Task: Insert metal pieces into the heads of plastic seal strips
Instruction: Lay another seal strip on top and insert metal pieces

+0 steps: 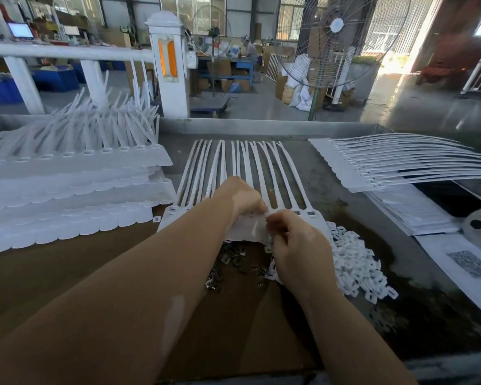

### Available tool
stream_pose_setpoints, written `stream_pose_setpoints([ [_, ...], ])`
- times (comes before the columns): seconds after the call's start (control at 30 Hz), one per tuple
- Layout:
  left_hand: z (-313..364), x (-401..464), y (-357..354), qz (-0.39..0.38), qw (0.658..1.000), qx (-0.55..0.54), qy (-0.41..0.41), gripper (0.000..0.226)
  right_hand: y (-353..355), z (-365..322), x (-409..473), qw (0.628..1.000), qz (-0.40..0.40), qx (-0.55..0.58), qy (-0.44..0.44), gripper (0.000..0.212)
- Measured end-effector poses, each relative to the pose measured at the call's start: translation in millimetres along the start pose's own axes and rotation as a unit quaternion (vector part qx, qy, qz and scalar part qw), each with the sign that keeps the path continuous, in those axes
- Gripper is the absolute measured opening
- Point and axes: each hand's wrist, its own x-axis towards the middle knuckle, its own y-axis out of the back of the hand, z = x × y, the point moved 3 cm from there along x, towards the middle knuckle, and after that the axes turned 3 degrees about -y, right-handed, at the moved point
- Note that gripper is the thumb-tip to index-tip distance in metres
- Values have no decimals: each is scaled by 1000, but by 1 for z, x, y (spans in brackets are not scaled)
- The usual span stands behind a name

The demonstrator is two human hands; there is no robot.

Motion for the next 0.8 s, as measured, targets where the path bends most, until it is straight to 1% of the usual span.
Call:
stream_pose_setpoints([
  [0.07, -1, 2, -1, -2, 1000, 0, 2, 33, 0, 0, 0, 1000, 0, -2, 0, 16],
  [0.2, -1, 5, -2, 8, 1000, -23, -8, 42, 0, 0, 0, 1000, 2, -4, 1, 16],
  [0.33, -1, 5, -2, 7, 1000, -12, 5, 50, 0, 0, 1, 1000, 4, 3, -1, 15],
  [0.43, -2, 5, -3, 8, 1000, 0, 1, 50, 0, -1, 1, 1000, 7, 5, 0, 14],
  [0.5, -4, 4, -3, 2, 1000, 9, -11, 44, 1, -2, 1, 1000, 12, 10, 0, 14],
  [0.6, -6, -2, 3, -2, 998, 23, -60, 19, 2, -2, 0, 1000, 15, 15, -6, 15],
  [0.63, -7, -6, 6, 2, 997, 17, -78, 14, 2, -1, 0, 1000, 14, 17, -8, 15],
  [0.73, -12, -21, 14, 28, 991, -2, -131, 9, 2, -2, 0, 1000, 7, 24, -14, 18],
  [0.8, -15, -33, 16, 37, 984, 20, -174, 9, 3, -2, 0, 999, 12, 28, -12, 20],
])
